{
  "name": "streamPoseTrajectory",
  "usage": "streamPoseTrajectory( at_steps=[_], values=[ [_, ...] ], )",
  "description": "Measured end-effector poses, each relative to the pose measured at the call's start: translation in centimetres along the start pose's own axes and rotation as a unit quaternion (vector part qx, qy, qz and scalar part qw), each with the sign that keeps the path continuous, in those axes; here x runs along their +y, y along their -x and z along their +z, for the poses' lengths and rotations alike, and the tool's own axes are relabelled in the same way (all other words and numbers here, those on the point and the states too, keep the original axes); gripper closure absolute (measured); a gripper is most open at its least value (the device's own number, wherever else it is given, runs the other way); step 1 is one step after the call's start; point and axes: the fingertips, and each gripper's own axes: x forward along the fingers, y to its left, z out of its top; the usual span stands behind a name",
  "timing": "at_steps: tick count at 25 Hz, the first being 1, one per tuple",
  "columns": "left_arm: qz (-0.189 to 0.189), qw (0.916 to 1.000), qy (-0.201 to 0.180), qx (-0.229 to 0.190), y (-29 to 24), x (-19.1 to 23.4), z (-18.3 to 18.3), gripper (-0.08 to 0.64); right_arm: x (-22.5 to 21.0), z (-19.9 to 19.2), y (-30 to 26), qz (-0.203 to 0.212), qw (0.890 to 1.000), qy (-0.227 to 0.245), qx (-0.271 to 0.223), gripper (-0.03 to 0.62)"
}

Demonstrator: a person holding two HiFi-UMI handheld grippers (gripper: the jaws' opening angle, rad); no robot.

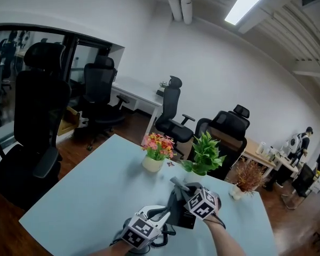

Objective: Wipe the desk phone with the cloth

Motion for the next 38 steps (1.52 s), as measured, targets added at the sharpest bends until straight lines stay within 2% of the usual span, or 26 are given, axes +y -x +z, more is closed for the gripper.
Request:
streamPoseTrajectory(
  at_steps=[4,8,10,12,14,16,18,19,21,23,25,30,34,38],
  values=[
    [0.001,1.0000,0.001,-0.002,0.1,0.1,0.2,0.502,3.5,0.4,1.5,0.048,0.999,0.019,0.004,0.601],
    [0.000,1.0000,0.001,-0.001,0.1,-0.1,0.1,0.502,9.4,0.9,4.2,0.110,0.992,0.056,0.001,0.601],
    [-0.001,1.0000,0.001,0.000,0.1,-0.1,0.0,0.502,12.6,0.8,5.7,0.150,0.986,0.076,0.004,0.601],
    [0.000,1.0000,0.001,0.000,0.1,-0.1,0.0,0.502,15.3,0.2,7.3,0.199,0.975,0.100,0.015,0.601],
    [0.001,1.0000,0.001,0.000,0.0,0.0,0.1,0.502,15.6,-0.4,8.1,0.219,0.969,0.110,0.019,0.601],
    [0.002,1.0000,0.001,0.001,-0.2,0.0,0.2,0.502,12.0,-0.6,7.8,0.175,0.981,0.081,0.005,0.601],
    [0.003,1.0000,0.001,0.001,-0.3,0.0,0.3,0.502,6.2,-0.9,6.9,0.093,0.995,0.026,-0.013,0.601],
    [0.003,1.0000,0.002,0.002,-0.3,-0.1,0.3,0.502,3.3,-1.2,6.6,0.052,0.998,0.000,-0.018,0.601],
    [0.002,1.0000,0.005,0.003,-0.4,-0.5,0.3,0.502,-1.0,-1.9,5.9,-0.008,0.999,-0.035,-0.023,0.601],
    [-0.002,0.9999,0.009,0.006,-0.5,-0.9,0.4,0.502,-3.3,-2.3,5.1,-0.035,0.998,-0.052,-0.021,0.601],
    [-0.002,0.9999,0.008,0.007,-0.5,-1.1,0.4,0.502,-3.8,-2.8,4.0,-0.040,0.998,-0.053,-0.011,0.601],
    [0.001,1.0000,0.001,0.001,-0.7,-1.6,0.8,0.502,-1.8,-4.0,2.9,-0.016,0.999,-0.022,0.019,0.601],
    [-0.002,1.0000,0.000,0.002,-0.8,-1.4,1.0,0.502,0.9,-4.0,4.0,0.014,0.999,0.022,0.034,0.601],
    [-0.003,1.0000,0.000,0.006,-1.0,-1.3,0.5,0.502,5.4,-4.0,6.1,0.057,0.995,0.074,0.045,0.601]
  ],
)
